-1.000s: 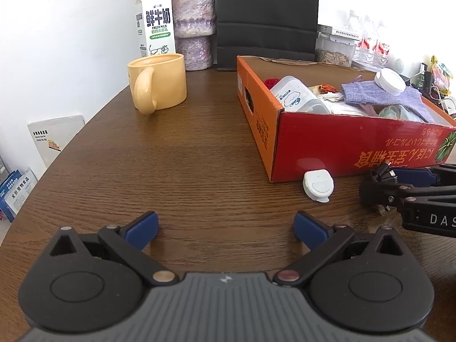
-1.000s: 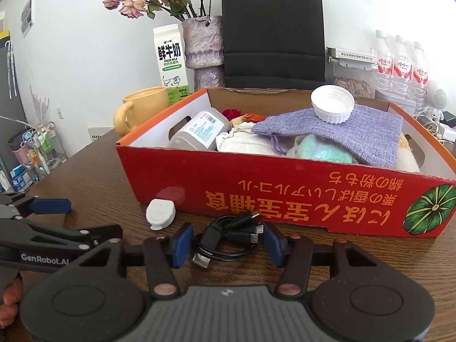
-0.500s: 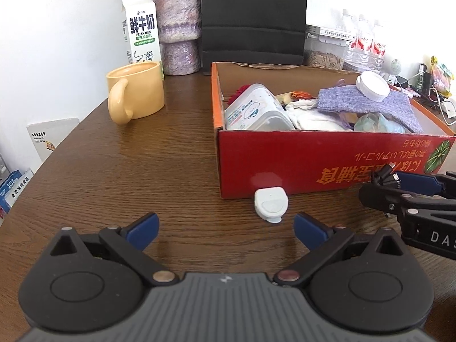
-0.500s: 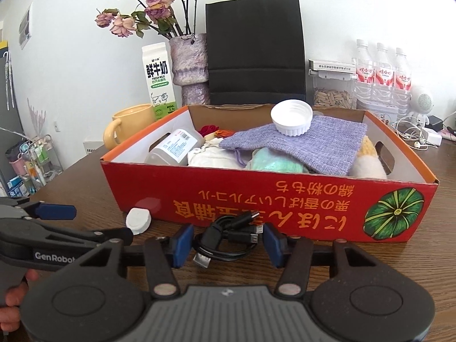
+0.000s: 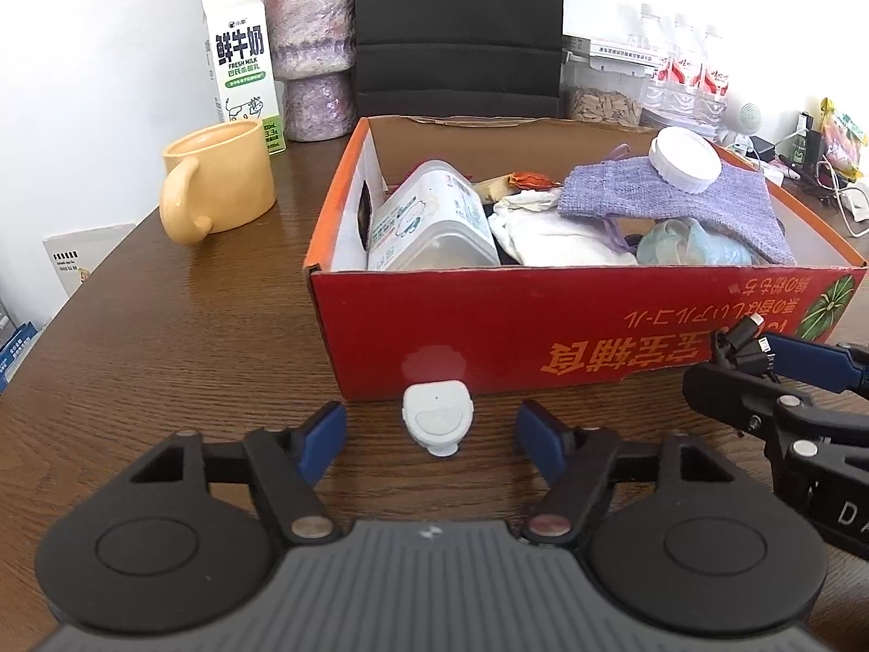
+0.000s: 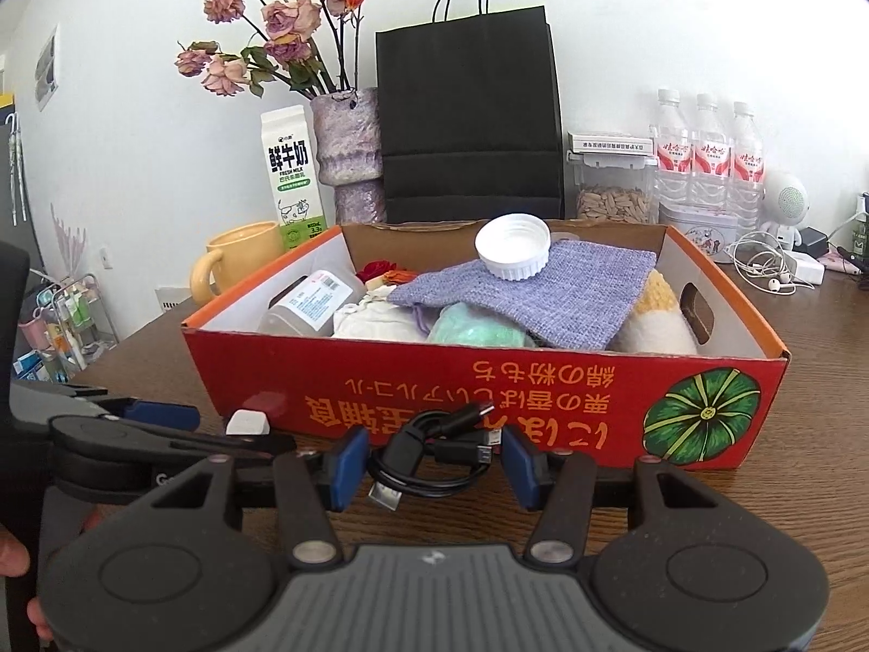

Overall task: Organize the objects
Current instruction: 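Grasp the white plug with the left gripper while the right gripper grasps the black cable, then carry the white plug into the box with the left gripper while the right gripper carries the cable there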

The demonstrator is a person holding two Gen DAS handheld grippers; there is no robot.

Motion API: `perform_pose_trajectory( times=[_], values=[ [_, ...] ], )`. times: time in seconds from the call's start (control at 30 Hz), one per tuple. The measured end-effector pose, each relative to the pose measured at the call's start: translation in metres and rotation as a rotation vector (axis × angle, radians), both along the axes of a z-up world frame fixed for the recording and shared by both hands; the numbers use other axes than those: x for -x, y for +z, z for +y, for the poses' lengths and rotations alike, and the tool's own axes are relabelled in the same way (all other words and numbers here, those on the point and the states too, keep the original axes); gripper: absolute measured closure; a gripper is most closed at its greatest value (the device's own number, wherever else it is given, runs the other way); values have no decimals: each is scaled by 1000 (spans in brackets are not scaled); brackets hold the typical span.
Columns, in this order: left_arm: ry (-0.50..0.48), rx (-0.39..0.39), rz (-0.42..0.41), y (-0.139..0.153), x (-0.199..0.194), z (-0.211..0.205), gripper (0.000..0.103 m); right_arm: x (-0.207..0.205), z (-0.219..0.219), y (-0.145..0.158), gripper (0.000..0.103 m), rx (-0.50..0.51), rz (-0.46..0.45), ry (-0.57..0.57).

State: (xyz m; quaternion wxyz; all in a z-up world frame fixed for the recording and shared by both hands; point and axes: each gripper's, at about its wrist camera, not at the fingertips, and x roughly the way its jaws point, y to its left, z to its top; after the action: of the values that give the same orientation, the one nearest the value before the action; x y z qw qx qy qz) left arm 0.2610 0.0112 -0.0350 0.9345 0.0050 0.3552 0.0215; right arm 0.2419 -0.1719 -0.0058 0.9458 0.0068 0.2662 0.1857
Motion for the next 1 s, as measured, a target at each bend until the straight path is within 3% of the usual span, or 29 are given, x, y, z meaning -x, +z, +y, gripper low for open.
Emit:
perform_pose_trajectory(
  times=[0.03,0.1,0.63,1.0],
  values=[
    [-1,5,-3,1,0,-1,48,0,0,0,51,1,-1,0],
    [-5,10,-8,3,1,-4,75,1,-1,0,51,1,-4,1],
    [7,3,-103,33,30,-12,75,14,-1,7,51,2,-55,16],
    [14,17,-198,69,25,-14,75,21,-10,44,51,-23,-154,27]
  ],
)
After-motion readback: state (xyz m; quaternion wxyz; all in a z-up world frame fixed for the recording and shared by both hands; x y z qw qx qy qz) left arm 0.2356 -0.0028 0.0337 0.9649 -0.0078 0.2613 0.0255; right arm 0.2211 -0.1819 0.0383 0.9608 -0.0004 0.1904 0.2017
